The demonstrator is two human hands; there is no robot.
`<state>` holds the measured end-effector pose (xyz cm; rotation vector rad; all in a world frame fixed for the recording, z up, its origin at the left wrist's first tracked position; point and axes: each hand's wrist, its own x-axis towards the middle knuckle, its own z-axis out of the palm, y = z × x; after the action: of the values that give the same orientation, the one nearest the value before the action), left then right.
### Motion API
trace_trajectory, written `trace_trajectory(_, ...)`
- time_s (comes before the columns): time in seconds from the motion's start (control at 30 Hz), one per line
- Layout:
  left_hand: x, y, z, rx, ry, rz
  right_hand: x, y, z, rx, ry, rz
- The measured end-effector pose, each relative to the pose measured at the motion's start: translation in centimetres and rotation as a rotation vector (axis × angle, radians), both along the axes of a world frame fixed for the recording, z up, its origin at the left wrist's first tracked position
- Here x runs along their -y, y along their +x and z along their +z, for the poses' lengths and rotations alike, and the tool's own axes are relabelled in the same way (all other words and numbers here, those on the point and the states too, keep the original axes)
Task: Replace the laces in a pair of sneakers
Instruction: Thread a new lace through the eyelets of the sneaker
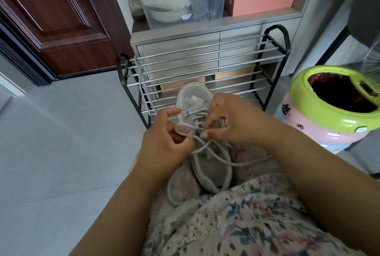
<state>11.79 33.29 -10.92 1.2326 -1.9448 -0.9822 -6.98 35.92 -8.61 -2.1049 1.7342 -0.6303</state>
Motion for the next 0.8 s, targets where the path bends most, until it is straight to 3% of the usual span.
trace_trajectory(0.2, -0.1, 0.0, -0.3, -0.047, 0.02, 0.01, 0.3, 1.9, -0.6, -0.166, -0.057, 0.082)
trace_trajectory(0.43, 0.3, 0.3, -0.5, -0.088, 0.077, 0.031, -0.4, -1.2, 1.4, 0.333, 0.201, 0.249)
trace_trajectory(0.5, 0.5, 0.4, -0.7, -0.092, 0.089, 0.035, -0.7, -2.3, 2.0, 0.358, 0.251, 0.288)
trace_trajectory(0.6, 0.5, 0.4, -1.0, -0.093, 0.082, 0.023, -0.7, -2.5, 2.0, 0.221, 0.274, 0.244)
trace_trajectory(0.8, 0.6, 0.5, -1.0, -0.183, 0.103, -0.021, -0.3, 0.4, 0.9, -0.189, 0.086, 0.127)
